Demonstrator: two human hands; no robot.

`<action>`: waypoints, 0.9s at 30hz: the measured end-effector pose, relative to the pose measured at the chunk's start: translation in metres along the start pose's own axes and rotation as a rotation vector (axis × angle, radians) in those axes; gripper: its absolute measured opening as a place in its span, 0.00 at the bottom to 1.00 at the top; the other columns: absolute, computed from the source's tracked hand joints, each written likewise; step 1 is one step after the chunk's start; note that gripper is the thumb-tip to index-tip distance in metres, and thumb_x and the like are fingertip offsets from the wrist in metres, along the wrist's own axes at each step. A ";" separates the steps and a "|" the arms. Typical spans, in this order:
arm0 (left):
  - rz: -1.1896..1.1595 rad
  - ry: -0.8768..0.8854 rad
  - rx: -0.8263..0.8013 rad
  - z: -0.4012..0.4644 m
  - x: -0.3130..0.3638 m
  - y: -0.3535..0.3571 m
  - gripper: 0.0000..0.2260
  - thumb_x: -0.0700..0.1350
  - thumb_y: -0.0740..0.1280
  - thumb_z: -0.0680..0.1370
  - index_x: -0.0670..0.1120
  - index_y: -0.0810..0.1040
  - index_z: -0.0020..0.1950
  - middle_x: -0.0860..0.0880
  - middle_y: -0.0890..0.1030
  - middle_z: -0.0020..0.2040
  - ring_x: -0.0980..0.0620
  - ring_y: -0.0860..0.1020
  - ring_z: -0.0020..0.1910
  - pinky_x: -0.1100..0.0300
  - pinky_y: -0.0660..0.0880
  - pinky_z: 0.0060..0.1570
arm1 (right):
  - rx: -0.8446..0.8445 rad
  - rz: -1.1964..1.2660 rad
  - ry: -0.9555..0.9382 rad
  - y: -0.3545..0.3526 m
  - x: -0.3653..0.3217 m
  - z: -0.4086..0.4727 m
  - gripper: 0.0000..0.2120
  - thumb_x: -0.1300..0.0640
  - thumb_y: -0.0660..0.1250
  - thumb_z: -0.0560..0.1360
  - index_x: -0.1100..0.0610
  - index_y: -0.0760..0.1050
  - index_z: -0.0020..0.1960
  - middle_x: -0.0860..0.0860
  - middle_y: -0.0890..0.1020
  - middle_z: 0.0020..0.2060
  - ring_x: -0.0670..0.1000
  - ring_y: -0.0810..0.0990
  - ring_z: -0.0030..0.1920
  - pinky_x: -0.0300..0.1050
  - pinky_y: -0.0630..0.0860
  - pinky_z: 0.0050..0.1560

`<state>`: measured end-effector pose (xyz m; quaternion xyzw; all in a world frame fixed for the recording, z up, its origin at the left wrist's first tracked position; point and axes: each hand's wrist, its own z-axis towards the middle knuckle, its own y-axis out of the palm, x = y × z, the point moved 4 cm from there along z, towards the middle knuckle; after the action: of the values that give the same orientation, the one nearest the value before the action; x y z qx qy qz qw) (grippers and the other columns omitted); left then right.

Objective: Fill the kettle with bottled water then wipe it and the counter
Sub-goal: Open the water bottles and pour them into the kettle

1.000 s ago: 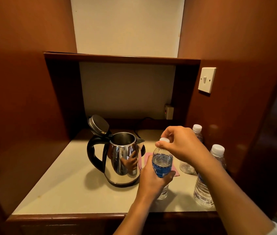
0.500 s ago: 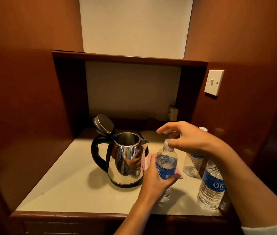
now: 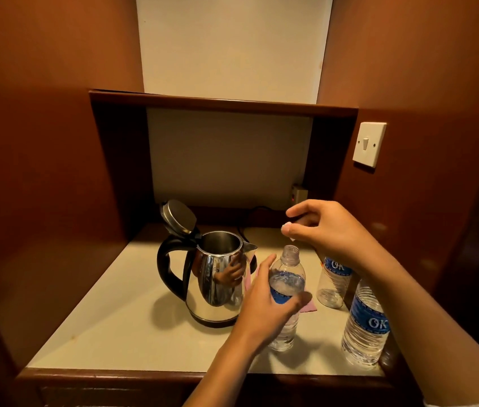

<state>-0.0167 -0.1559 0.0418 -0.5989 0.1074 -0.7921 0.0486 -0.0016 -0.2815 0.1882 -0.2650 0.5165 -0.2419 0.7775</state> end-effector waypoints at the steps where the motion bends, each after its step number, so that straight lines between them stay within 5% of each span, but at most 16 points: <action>1: 0.004 0.018 0.026 0.000 0.010 -0.006 0.40 0.63 0.74 0.70 0.62 0.57 0.77 0.58 0.69 0.71 0.60 0.71 0.67 0.59 0.72 0.65 | 0.016 0.065 0.032 0.000 0.005 -0.001 0.17 0.47 0.74 0.73 0.50 0.79 0.59 0.46 0.85 0.45 0.43 0.83 0.47 0.40 0.79 0.48; 9: 0.123 0.344 0.323 0.001 0.075 -0.049 0.18 0.48 0.72 0.77 0.54 0.76 0.66 0.58 0.81 0.59 0.62 0.77 0.60 0.59 0.79 0.58 | -0.073 0.317 0.104 0.011 0.011 -0.002 0.37 0.37 0.73 0.61 0.53 0.76 0.66 0.51 0.85 0.53 0.50 0.84 0.54 0.53 0.79 0.60; 13: 0.090 0.381 0.346 -0.003 0.078 -0.053 0.13 0.47 0.72 0.77 0.51 0.80 0.61 0.57 0.84 0.54 0.62 0.80 0.56 0.66 0.79 0.54 | -0.019 0.321 0.078 0.020 0.009 -0.006 0.29 0.38 0.72 0.68 0.52 0.78 0.64 0.48 0.84 0.53 0.47 0.83 0.55 0.47 0.80 0.55; 18: 0.083 0.334 0.469 -0.016 0.060 -0.077 0.11 0.45 0.74 0.76 0.52 0.81 0.57 0.60 0.83 0.49 0.63 0.81 0.51 0.70 0.78 0.47 | 0.292 0.400 0.049 0.037 0.025 -0.030 0.22 0.38 0.65 0.74 0.48 0.76 0.63 0.42 0.81 0.54 0.40 0.79 0.56 0.39 0.75 0.52; 23: 0.294 0.255 0.570 -0.041 0.016 -0.132 0.08 0.46 0.74 0.76 0.53 0.81 0.53 0.59 0.82 0.44 0.62 0.81 0.46 0.67 0.78 0.43 | 0.209 0.395 0.127 0.083 0.054 -0.058 0.12 0.43 0.67 0.76 0.43 0.73 0.58 0.38 0.80 0.49 0.40 0.80 0.52 0.36 0.75 0.44; 27: 0.552 -0.031 0.479 -0.058 -0.033 -0.172 0.10 0.47 0.73 0.76 0.52 0.79 0.56 0.59 0.80 0.44 0.63 0.79 0.43 0.72 0.73 0.38 | 0.251 0.395 0.141 0.101 0.062 -0.068 0.27 0.49 0.76 0.71 0.41 0.66 0.64 0.36 0.78 0.50 0.35 0.79 0.48 0.32 0.72 0.42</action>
<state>-0.0546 0.0243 0.0344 -0.5308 0.0759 -0.7428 0.4010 -0.0324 -0.2581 0.0573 -0.0425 0.5770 -0.1655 0.7987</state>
